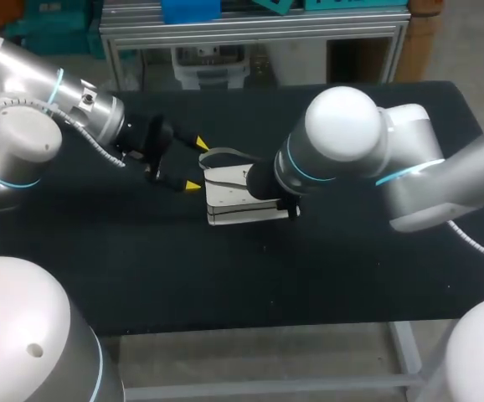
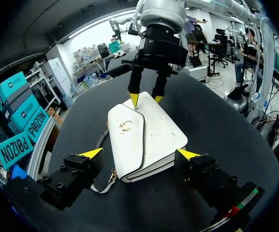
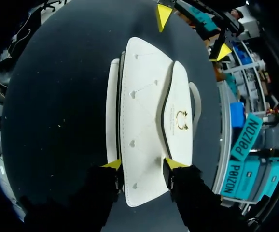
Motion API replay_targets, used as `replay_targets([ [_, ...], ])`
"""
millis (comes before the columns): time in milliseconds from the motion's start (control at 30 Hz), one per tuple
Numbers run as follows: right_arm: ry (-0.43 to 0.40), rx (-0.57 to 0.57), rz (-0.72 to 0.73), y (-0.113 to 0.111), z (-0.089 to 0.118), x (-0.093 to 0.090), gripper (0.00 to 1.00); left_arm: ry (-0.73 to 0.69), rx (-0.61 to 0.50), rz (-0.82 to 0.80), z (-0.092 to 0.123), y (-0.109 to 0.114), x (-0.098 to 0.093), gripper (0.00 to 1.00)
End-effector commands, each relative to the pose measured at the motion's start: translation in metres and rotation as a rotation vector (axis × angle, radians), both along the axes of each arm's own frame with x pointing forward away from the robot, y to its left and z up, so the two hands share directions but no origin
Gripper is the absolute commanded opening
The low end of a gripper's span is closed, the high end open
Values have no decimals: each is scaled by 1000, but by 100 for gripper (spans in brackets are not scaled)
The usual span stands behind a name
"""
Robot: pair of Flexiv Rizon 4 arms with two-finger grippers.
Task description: Pick up the bag, open it, inspect its contents, close it, and place it on the opposite side
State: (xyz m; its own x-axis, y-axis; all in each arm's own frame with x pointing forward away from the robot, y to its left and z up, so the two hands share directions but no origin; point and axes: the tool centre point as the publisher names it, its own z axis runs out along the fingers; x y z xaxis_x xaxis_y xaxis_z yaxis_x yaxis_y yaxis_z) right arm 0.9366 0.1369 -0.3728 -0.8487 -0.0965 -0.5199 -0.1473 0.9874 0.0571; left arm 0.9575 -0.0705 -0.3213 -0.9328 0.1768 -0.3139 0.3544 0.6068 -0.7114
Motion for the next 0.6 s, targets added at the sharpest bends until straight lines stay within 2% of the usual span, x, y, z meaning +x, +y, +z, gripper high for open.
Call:
replay_targets([
  [33,4,-2,-3,1,-5,1,44,5,-2,-8,-2,0,3,100],
  [333,4,11,4,-5,-6,-2,49,9,11,-32,-5,-6,2,100],
  [600,-1,16,29,-10,-7,2,40,5,19,-48,-7,-11,1,100],
])
